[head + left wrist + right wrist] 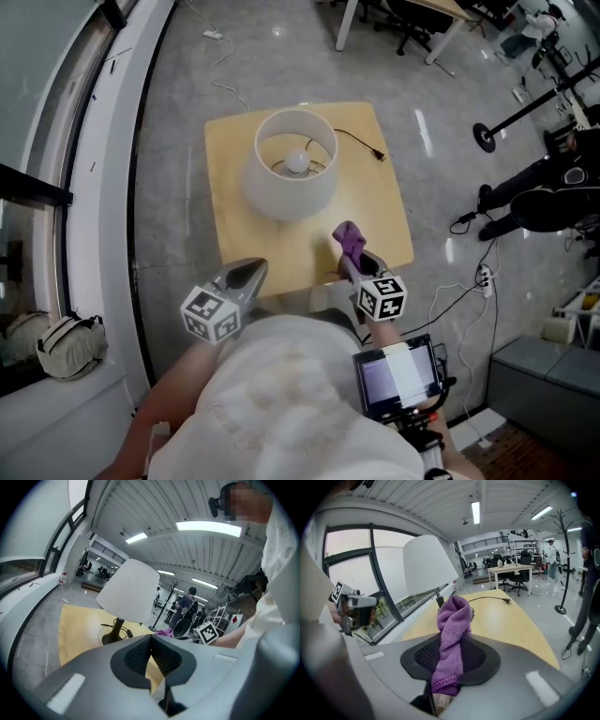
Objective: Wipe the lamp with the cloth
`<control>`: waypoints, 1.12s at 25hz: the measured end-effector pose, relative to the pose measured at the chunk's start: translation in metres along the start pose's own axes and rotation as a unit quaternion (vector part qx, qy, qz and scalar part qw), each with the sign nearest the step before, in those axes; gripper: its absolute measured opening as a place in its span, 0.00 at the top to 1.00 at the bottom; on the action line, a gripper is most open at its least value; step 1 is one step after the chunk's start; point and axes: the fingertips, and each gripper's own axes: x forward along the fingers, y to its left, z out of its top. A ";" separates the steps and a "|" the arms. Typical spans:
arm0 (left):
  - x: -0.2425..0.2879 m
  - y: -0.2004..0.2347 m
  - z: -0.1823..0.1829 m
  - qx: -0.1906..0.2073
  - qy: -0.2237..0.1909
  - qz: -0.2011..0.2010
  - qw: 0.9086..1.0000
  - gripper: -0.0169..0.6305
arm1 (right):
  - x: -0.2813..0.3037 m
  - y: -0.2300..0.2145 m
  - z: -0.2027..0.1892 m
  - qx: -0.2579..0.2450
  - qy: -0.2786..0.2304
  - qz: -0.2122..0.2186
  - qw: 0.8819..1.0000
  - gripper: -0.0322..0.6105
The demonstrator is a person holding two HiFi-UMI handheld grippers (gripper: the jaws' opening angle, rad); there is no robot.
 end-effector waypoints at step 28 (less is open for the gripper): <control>-0.026 -0.006 0.023 0.031 -0.041 -0.029 0.998 0.97 | -0.072 0.075 0.183 -0.050 -0.234 0.051 0.970 0.78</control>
